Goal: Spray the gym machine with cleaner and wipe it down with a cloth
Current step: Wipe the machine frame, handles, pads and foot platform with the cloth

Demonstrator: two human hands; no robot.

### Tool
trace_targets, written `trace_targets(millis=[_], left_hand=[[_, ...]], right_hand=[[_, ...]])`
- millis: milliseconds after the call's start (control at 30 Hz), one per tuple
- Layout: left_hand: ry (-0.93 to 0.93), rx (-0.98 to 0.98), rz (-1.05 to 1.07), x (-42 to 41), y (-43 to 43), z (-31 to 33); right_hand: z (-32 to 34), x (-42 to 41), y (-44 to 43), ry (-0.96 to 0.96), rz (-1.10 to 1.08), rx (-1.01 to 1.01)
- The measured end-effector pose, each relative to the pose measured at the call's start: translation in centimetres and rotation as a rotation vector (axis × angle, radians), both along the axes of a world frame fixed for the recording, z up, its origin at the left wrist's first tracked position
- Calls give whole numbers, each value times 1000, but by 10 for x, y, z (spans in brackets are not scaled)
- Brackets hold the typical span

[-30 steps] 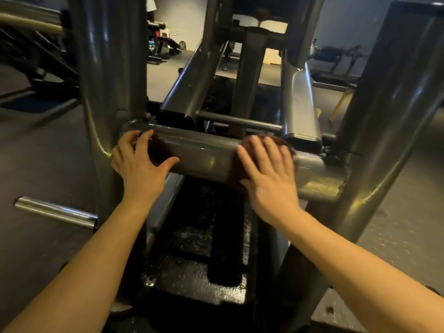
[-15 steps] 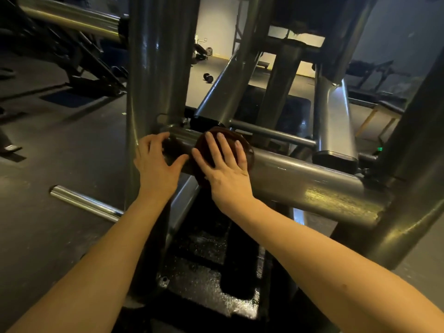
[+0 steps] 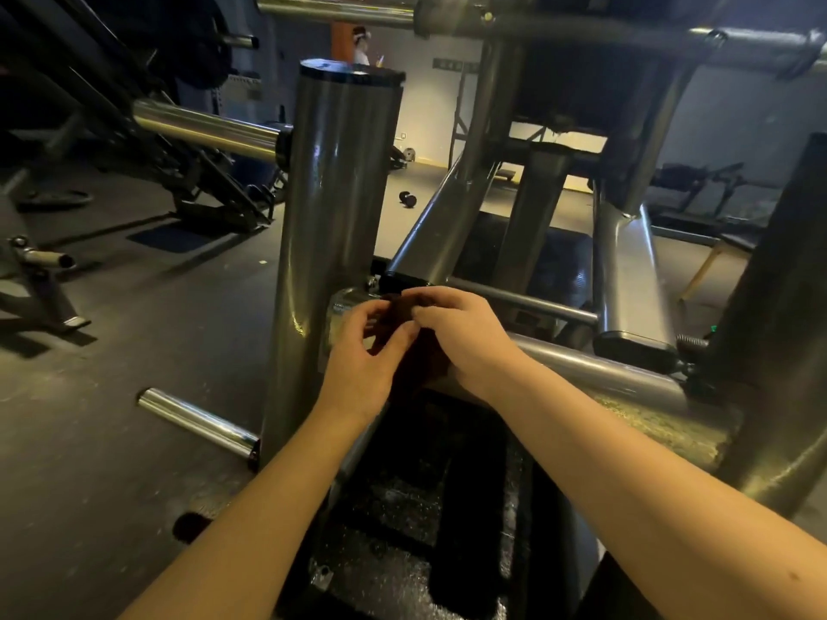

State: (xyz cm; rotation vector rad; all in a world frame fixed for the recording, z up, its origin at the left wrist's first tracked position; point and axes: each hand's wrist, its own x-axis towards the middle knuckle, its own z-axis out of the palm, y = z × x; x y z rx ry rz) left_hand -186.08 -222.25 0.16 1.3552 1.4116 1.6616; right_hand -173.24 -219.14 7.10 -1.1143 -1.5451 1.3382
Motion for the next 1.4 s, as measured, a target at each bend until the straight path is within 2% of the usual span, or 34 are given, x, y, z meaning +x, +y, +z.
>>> trace_targets(millis=[133, 233, 333, 433, 467, 533, 600, 667, 733, 800, 867, 933, 1000, 1100, 1200, 1300, 1400], left_hand=[[-5, 37, 135, -12, 0, 4], [-33, 13, 210, -23, 3, 5], [-104, 6, 291, -30, 10, 6], [-117, 71, 456, -44, 15, 8], [-79, 91, 487, -47, 17, 5], [69, 97, 481, -45, 25, -7], [373, 73, 483, -31, 37, -28], [589, 72, 505, -9, 46, -47], [674, 184, 477, 15, 49, -60], [771, 335, 376, 41, 46, -75], [835, 406, 280, 51, 45, -85], [836, 425, 268, 35, 54, -90], [775, 396, 380, 4, 65, -89], [575, 242, 551, -28, 67, -84], [530, 130, 592, -10, 61, -83], [564, 89, 516, 27, 44, -86], [801, 253, 367, 70, 30, -99]], right_hand=[[-7, 1, 4, 244, 148, -197], [-12, 2, 4, 163, 265, -140], [-12, 8, 5, -112, 202, 126], [-23, 30, 16, -539, -133, 540], [-31, 38, 22, -707, -217, 631], [-50, 50, 28, -1008, -224, 660], [-67, 56, 31, -1115, -187, 686], [-70, 58, 31, -1106, -193, 722], [-68, 57, 31, -1095, -205, 722], [-67, 57, 33, -1086, -195, 709], [-67, 59, 32, -1038, -173, 683], [-63, 61, 30, -991, -141, 644], [-61, 63, 30, -981, -122, 630], [-60, 61, 28, -978, -130, 627], [-56, 61, 28, -966, -110, 591], [-41, 67, 26, -939, -29, 532], [-34, 90, 19, -865, -105, 499]])
